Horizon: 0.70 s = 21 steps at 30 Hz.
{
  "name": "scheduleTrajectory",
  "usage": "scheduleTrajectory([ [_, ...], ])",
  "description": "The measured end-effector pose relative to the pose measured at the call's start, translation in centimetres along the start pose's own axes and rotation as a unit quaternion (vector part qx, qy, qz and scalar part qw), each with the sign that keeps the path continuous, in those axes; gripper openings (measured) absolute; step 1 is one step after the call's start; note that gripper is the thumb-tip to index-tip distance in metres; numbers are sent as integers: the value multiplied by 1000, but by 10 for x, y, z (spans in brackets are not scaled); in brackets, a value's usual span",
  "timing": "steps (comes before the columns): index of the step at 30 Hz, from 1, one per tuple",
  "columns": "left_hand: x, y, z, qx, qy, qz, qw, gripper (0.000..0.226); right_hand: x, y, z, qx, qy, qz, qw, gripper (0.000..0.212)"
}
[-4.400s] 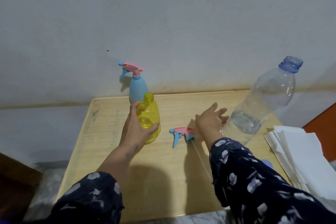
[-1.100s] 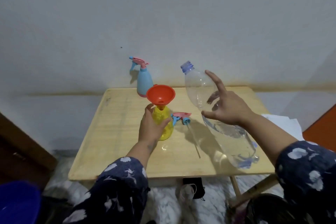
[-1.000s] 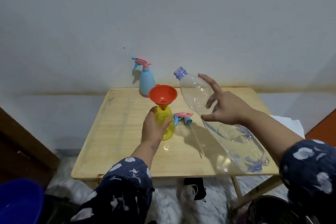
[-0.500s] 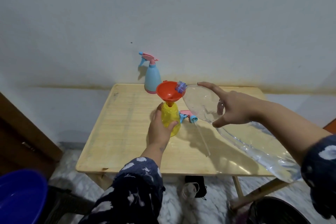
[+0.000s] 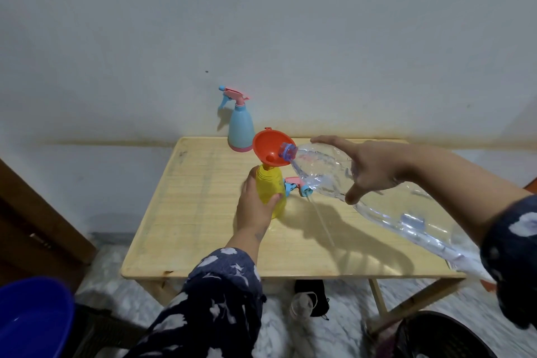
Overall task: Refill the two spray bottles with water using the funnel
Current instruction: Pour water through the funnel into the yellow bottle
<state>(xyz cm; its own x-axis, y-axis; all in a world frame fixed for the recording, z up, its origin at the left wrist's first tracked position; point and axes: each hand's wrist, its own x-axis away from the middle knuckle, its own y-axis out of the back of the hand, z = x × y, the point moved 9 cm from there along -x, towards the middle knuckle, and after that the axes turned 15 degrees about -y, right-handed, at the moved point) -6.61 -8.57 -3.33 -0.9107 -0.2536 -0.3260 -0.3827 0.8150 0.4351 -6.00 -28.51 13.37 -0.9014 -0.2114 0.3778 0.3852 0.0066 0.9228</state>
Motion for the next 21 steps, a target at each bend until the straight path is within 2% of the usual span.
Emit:
scheduleTrajectory([
  [21, 1, 4, -10, 13, 4, 14, 1000, 77, 12, 10, 13, -1, -10, 12, 1000, 110],
])
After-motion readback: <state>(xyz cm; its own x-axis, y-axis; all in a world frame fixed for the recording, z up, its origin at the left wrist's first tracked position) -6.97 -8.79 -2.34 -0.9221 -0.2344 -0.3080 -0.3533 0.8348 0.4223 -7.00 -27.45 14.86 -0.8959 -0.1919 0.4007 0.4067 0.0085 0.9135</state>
